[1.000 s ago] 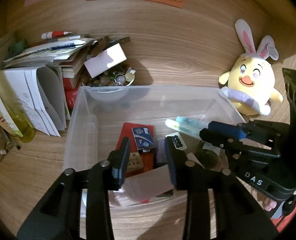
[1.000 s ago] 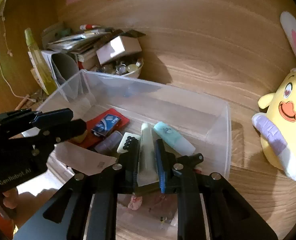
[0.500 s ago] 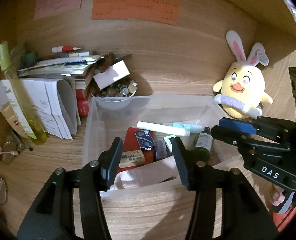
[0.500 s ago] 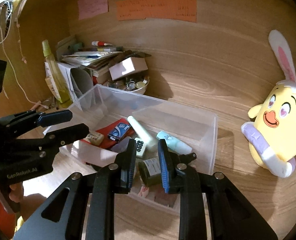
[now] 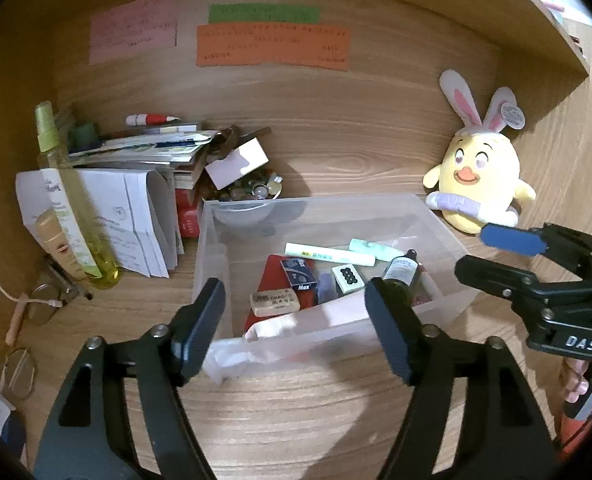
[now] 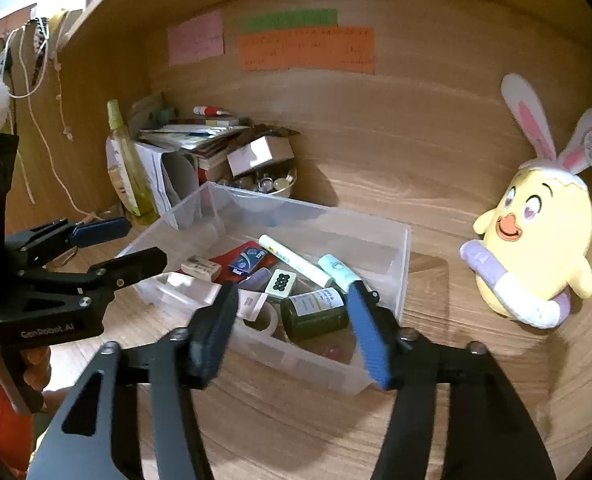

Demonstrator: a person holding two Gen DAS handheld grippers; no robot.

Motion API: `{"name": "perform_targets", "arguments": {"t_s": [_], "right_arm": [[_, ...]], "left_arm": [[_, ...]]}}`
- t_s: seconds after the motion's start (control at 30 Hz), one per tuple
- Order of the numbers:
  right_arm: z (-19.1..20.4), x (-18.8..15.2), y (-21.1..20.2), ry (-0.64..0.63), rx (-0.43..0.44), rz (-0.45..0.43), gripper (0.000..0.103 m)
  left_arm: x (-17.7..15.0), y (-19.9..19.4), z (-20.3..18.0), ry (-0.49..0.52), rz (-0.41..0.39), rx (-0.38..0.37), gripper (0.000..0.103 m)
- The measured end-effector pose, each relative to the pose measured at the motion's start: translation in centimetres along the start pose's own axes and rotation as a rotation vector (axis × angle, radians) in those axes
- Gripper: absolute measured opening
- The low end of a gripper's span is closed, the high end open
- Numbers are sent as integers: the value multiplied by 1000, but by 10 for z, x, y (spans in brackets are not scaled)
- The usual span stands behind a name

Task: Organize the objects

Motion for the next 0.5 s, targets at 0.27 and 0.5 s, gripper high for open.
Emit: {"name": "perform_targets", "arguments": {"t_s": [0.27, 0.5], "right_arm": [[3, -12, -7, 7, -8, -5, 75], [1, -29, -5, 31, -15, 17, 82]], "left_arm": [[-9, -13, -1, 1, -18, 9, 96], [-20, -14, 4, -20, -1, 13, 97]]}}
Point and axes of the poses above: each gripper's, at about its wrist camera, not at the fingertips, and y roughly the way its jaws point, z to its left, x to its top, the point moved 8 cm from there along y, roughly the way its jaws point, and after that the axes turned 5 degrees about y, right-handed, at the moved point
